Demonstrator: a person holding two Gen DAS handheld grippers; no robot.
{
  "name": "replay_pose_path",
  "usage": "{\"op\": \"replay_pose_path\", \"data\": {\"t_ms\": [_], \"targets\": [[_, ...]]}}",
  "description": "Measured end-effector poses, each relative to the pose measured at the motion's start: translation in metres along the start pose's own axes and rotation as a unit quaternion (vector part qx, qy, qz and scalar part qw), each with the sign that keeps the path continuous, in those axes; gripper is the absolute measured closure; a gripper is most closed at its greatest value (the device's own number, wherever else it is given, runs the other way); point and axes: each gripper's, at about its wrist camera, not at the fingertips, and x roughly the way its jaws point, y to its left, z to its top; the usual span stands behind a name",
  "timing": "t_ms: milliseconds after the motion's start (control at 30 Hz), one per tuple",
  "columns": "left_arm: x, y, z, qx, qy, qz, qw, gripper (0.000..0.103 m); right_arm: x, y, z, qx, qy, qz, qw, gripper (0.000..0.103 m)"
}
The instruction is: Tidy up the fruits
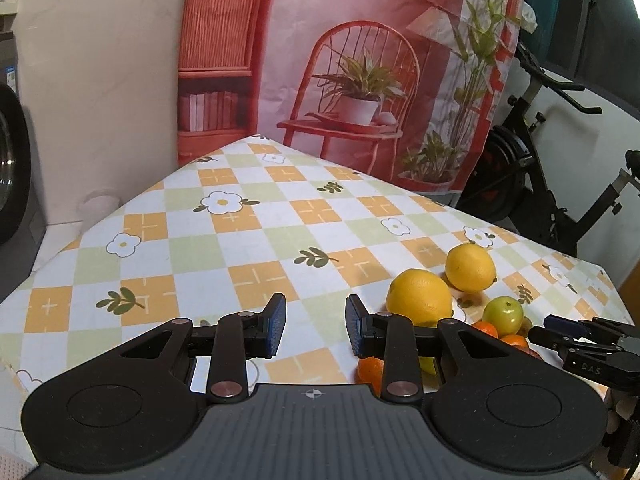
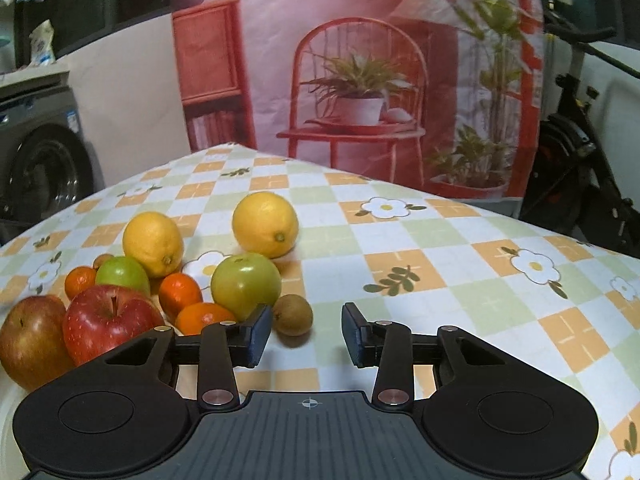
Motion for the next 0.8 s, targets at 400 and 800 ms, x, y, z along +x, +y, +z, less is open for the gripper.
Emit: {"op": "replay_pose_path", "data": {"t_ms": [400, 800], "targets": [[0.003, -0.007, -0.007, 0.016, 0.010, -0.006, 0.9998, 0.069, 0.014, 0.000, 0.001, -0.025, 0.015, 0.016, 0.999, 0.074], [0.003, -0.006, -0.011, 0.007, 0.023, -0.023, 0.9994, 0.069, -0.012, -0.013, -0.012, 0.053, -0.021, 0.015, 0.998, 0.081]]}}
